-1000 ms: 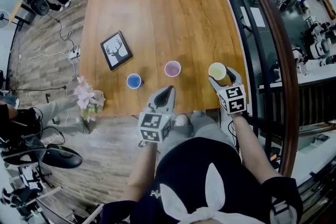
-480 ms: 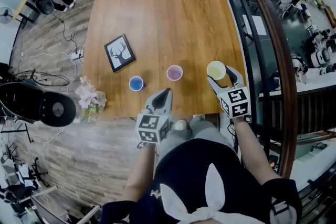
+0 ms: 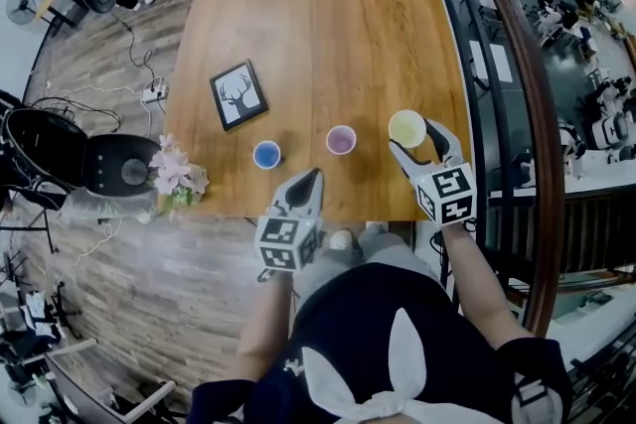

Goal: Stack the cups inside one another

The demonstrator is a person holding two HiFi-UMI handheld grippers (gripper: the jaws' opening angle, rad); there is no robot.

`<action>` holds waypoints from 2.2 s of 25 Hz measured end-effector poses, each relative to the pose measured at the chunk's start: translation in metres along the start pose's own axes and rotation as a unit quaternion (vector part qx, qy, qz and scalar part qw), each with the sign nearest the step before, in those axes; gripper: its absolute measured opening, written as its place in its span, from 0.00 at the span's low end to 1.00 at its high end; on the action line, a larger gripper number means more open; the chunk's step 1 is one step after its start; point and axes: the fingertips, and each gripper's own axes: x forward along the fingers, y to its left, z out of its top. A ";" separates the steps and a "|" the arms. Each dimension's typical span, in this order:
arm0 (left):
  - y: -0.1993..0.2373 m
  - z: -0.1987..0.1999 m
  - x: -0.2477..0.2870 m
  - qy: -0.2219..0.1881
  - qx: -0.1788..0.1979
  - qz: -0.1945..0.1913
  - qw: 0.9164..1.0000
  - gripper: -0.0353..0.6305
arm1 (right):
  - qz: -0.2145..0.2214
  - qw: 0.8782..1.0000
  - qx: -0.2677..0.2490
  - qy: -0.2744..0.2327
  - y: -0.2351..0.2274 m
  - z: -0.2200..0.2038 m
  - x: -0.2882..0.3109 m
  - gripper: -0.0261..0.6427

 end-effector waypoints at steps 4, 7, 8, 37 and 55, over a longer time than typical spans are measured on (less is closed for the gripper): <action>0.009 0.002 -0.006 -0.006 -0.007 0.012 1.000 0.08 | 0.015 1.000 -0.008 -0.004 0.011 0.010 0.009 0.53; 0.018 0.002 -0.010 -0.009 -0.012 0.023 1.000 0.08 | 0.027 0.999 -0.014 -0.007 0.020 0.017 0.018 0.53; 0.020 0.003 -0.012 -0.011 -0.014 0.026 0.999 0.08 | 0.031 0.999 -0.016 -0.008 0.023 0.019 0.021 0.53; 0.120 -0.007 -0.073 -0.042 -0.074 0.158 0.984 0.08 | 0.179 0.980 -0.079 -0.039 0.146 0.085 0.117 0.53; 0.158 -0.026 -0.108 -0.059 -0.114 0.215 0.968 0.08 | 0.274 0.954 -0.118 -0.035 0.237 0.095 0.152 0.53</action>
